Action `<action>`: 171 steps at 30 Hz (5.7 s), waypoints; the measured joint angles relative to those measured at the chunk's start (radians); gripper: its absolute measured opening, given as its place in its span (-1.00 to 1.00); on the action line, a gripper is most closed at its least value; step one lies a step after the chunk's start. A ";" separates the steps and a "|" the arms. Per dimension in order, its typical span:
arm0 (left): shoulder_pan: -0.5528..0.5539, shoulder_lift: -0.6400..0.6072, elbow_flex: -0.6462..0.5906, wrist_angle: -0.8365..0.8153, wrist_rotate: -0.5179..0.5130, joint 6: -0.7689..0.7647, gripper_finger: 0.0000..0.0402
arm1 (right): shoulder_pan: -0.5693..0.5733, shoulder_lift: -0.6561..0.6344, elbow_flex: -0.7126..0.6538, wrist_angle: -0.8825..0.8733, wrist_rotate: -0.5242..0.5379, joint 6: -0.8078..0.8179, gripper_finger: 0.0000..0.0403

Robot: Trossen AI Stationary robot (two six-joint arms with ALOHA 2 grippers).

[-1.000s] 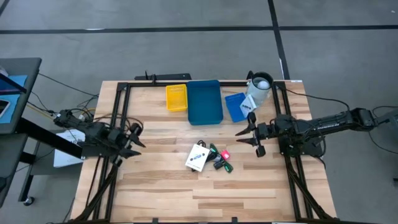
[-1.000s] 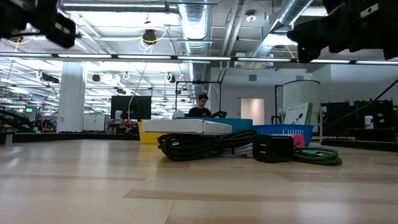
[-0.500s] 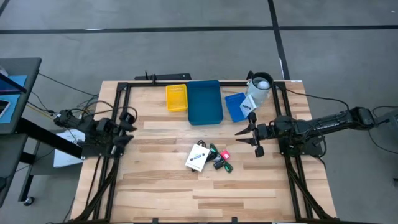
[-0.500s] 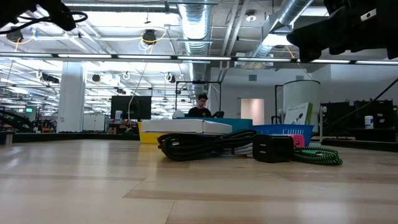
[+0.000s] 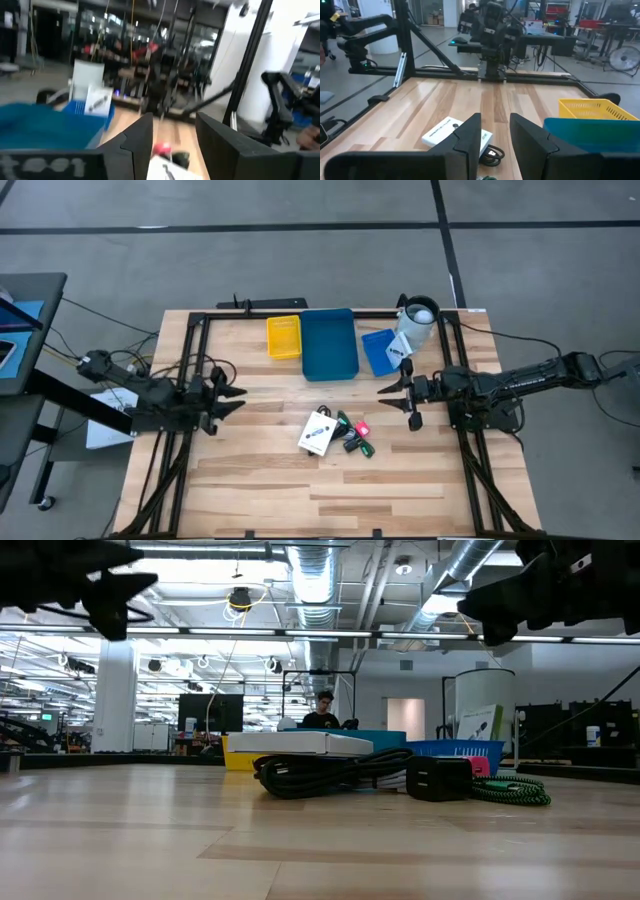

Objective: Pick and place items into bin
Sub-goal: Put the white card reader box into the blue basket

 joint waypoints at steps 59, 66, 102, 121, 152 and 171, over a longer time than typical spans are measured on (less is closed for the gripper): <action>-0.017 1.378 0.417 -0.161 -0.081 0.677 -0.31 | 0.000 0.000 0.000 -0.034 0.022 -0.092 -0.51; -0.063 1.385 0.449 -0.169 -0.100 0.853 -0.31 | 0.000 0.000 0.000 -0.034 0.022 -0.092 -0.51; -0.145 1.382 0.455 -0.020 -0.165 1.057 -0.11 | 0.000 0.000 0.000 -0.034 0.022 -0.090 -0.51; -0.145 1.382 0.461 0.006 -0.124 1.100 -0.11 | 0.000 0.000 0.000 -0.034 0.022 -0.090 -0.51; -0.180 1.605 0.616 0.035 -0.296 1.114 -0.11 | -0.001 0.000 0.000 -0.051 0.022 -0.090 -0.51; -0.157 1.608 0.615 0.043 -0.309 1.169 -0.11 | 0.000 0.000 0.000 -0.051 0.022 -0.090 -0.51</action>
